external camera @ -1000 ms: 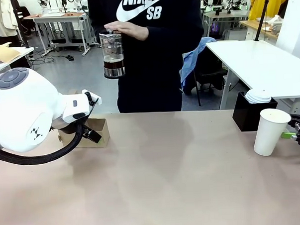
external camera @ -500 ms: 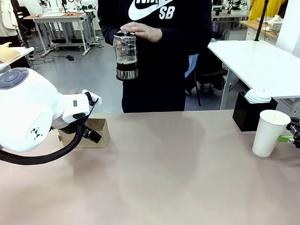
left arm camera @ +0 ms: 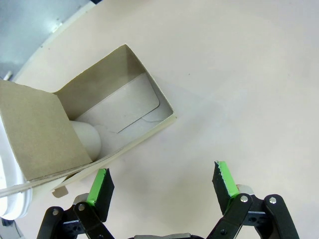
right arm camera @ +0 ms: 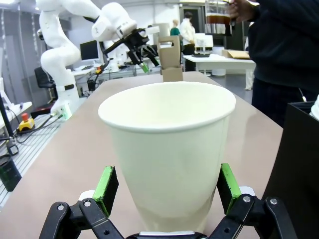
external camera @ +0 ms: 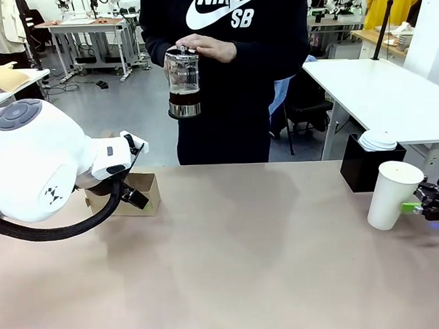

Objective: Pour a drink into a cup and package it in a carrier.
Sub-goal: Pick up the 600 ml Paper Cup and place it in the middle top area of the table.

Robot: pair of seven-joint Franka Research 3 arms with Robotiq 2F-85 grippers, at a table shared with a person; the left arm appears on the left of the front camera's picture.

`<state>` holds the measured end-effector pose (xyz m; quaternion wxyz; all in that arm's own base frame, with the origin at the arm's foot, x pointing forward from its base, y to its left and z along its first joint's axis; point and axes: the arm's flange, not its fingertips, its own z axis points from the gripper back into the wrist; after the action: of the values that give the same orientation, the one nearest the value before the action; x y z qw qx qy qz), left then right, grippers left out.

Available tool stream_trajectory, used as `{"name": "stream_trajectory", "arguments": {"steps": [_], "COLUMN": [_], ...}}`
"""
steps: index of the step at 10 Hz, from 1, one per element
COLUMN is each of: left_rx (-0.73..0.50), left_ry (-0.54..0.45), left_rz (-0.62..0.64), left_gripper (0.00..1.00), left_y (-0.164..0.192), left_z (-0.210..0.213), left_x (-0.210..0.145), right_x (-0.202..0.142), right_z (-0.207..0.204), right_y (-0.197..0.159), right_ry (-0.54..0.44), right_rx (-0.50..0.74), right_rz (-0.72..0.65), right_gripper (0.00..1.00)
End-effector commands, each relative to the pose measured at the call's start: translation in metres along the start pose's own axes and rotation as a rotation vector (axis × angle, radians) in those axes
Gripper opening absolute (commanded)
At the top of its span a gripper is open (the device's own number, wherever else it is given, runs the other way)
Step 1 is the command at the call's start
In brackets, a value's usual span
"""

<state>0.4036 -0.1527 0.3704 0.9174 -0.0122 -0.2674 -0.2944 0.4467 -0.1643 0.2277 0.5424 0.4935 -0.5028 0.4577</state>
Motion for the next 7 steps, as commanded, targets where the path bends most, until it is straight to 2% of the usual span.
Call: {"name": "stream_trajectory", "arguments": {"steps": [1,7], "left_rx": [-0.001,-0.001], "left_ry": [0.0,0.0], "left_rz": [0.002,0.002], "left_gripper": [1.0,1.0], "left_y": [0.001,0.001], "left_z": [0.0,0.0], "left_x": [0.0,0.0], "right_x": [0.004,-0.002], "right_z": [-0.012,-0.031], "right_y": [0.002,-0.011], "right_ry": [0.008,0.021], "right_rx": [0.006,0.022], "right_rz": [0.0,-0.024], "right_gripper": [1.0,1.0]}}
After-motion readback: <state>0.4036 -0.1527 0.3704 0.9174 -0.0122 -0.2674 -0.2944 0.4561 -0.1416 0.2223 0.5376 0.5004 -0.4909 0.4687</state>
